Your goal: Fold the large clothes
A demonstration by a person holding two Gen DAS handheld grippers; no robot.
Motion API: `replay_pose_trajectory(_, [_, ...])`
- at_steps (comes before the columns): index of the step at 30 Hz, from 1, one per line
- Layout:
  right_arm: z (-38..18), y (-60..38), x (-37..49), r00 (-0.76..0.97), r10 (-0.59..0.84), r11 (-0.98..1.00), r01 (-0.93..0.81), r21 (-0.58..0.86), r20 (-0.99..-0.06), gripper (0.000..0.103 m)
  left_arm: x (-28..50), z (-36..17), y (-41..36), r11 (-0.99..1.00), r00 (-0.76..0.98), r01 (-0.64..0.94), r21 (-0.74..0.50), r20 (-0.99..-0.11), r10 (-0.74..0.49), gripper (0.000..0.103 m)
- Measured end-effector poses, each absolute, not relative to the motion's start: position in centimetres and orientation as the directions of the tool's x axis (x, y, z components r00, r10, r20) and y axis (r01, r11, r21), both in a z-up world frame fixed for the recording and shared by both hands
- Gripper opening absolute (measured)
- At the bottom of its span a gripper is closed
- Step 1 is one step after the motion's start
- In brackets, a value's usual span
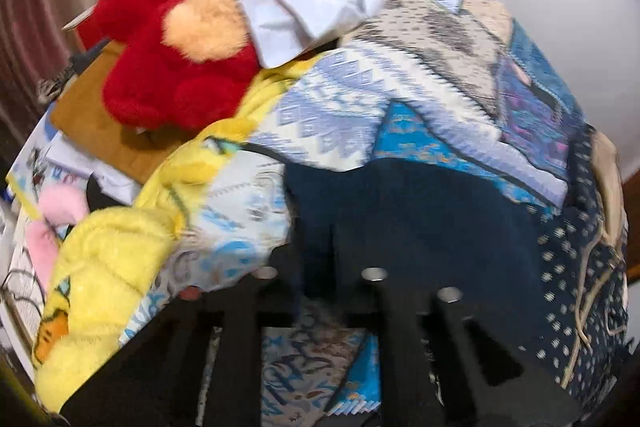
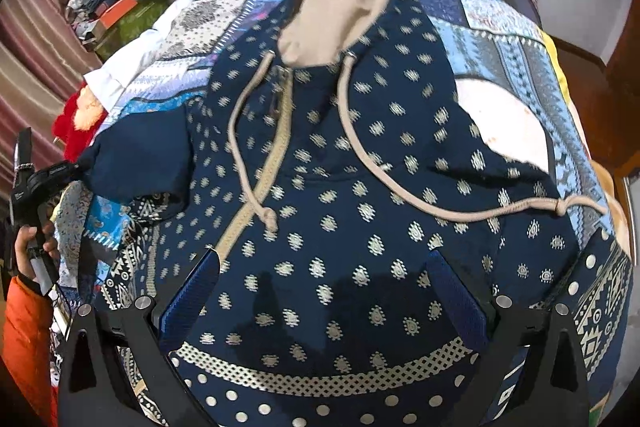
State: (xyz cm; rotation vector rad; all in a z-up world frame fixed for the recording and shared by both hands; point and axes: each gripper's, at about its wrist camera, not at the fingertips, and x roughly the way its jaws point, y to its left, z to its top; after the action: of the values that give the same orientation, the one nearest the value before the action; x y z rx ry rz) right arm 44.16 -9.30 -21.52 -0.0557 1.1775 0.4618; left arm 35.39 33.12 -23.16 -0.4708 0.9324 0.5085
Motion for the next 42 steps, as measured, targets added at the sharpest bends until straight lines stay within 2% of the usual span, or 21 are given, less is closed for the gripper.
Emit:
replay_pose_trajectory(4, [-21.8,-10.3,44.2,0.298,0.32,0.913,-0.352,0.208,-0.899,0.103,36.2,-20.1,30.5,0.841,0.532,-0.531,-0.106,-0.814,0.233,0.008])
replay_pose_trajectory(9, [-20.3,-12.0,43.7,0.344,0.326,0.917,-0.341,0.206,-0.881,0.103,37.6,-14.0,25.1,0.908,0.648,-0.401,-0.123,-0.738,0.186,0.008])
replay_pose_trajectory(13, [-18.7,-13.9,43.3,0.378,0.334,0.921,-0.326,0.214,-0.863,0.103,39.7,-8.2,17.5,0.967,0.744,-0.222,-0.126,-0.662,0.085,0.008])
replay_pose_trajectory(18, [-16.6,-17.4,42.5,0.435,0.336,0.929,-0.3,0.217,-0.835,0.103,42.0,-4.9,7.3,0.993,0.782,0.025,-0.117,-0.617,-0.092,0.007])
replay_pose_trajectory(22, [-15.3,-20.7,41.7,0.486,0.305,0.944,-0.268,0.193,-0.819,0.103,43.7,-6.4,-1.3,0.97,0.716,0.213,-0.12,-0.657,-0.238,0.007])
replay_pose_trajectory(25, [-14.7,-23.4,41.1,0.51,0.279,0.955,-0.239,0.178,-0.814,0.103,44.6,-9.7,-5.6,0.952,0.64,0.286,-0.109,-0.718,-0.274,0.007])
replay_pose_trajectory(29, [-14.6,-26.7,40.2,0.519,0.254,0.965,-0.191,0.179,-0.816,0.103,45.2,-16.6,-10.0,0.924,0.479,0.363,-0.122,-0.826,-0.297,0.008])
replay_pose_trajectory(33, [-15.2,-28.3,39.7,0.5,0.255,0.966,-0.167,0.196,-0.827,0.103,44.0,-20.7,-11.2,0.908,0.366,0.376,-0.183,-0.871,-0.327,0.009])
replay_pose_trajectory(34, [-15.4,-28.4,39.6,0.494,0.257,0.966,-0.164,0.201,-0.831,0.103,43.6,-21.3,-11.1,0.906,0.345,0.375,-0.199,-0.877,-0.335,0.014])
replay_pose_trajectory(36, [-15.8,-28.3,39.5,0.483,0.264,0.964,-0.165,0.209,-0.835,0.103,43.0,-21.5,-10.8,0.905,0.328,0.37,-0.212,-0.881,-0.34,0.033])
replay_pose_trajectory(37, [-16.0,-28.0,39.5,0.479,0.267,0.963,-0.166,0.212,-0.836,0.103,43.0,-21.1,-10.2,0.907,0.328,0.363,-0.213,-0.882,-0.339,0.048])
replay_pose_trajectory(38, [-16.2,-27.6,39.5,0.474,0.272,0.962,-0.169,0.217,-0.838,0.103,42.7,-20.4,-9.1,0.912,0.359,0.353,-0.208,-0.87,-0.337,0.056])
replay_pose_trajectory(42, [-16.9,-25.2,39.9,0.448,0.31,0.949,-0.199,0.244,-0.839,0.103,42.8,-18.2,-3.9,0.952,0.469,0.262,-0.158,-0.842,-0.269,0.072])
